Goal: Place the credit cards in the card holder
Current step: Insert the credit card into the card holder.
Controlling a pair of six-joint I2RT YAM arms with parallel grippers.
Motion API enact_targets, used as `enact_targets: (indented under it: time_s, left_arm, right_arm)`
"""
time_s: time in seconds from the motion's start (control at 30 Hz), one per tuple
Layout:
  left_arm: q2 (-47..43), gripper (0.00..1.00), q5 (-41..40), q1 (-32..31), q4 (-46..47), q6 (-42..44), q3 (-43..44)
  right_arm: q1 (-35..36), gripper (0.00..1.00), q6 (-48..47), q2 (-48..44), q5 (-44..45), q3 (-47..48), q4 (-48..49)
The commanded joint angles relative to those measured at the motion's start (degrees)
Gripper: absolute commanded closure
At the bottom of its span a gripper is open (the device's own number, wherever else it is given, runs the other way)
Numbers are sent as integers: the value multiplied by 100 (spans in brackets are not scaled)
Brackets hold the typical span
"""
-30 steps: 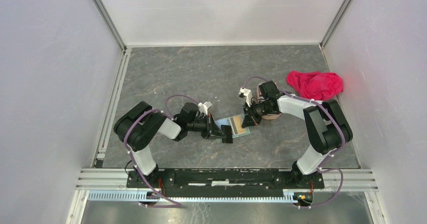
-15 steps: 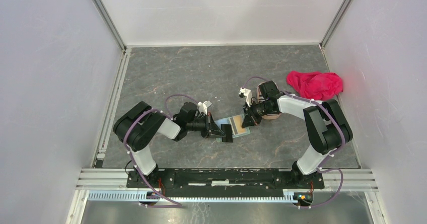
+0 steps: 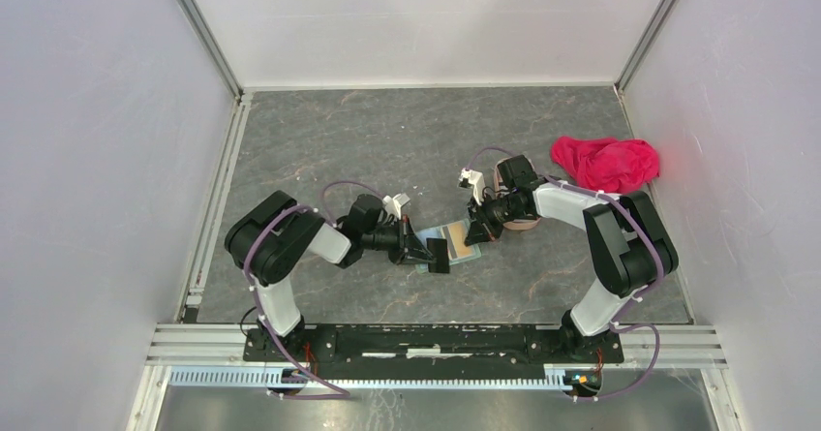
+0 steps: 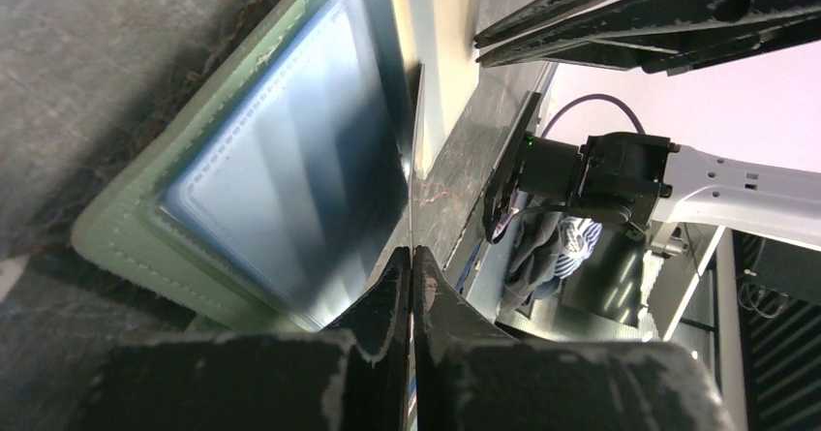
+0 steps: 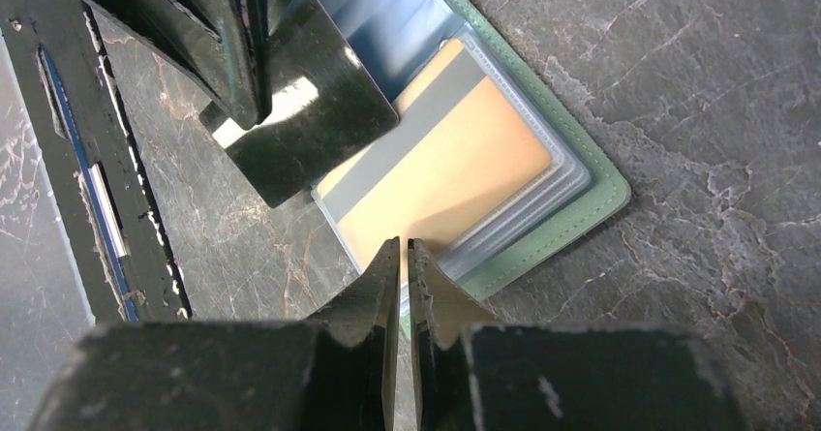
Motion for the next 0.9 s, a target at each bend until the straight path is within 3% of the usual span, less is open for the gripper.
enact_targets:
  time_s: [0.0, 0.47, 0.87]
  left_arm:
    - [249, 98, 343, 59, -212, -329, 221]
    - [-15, 98, 346, 183, -528, -249, 212]
    - [288, 98, 488, 185, 34, -559, 231]
  right_arm:
    - [-10, 88, -89, 1, 313, 120, 92]
    - [-12, 88, -89, 0, 303, 120, 95]
    - [-18, 88, -98, -23, 295, 120, 89]
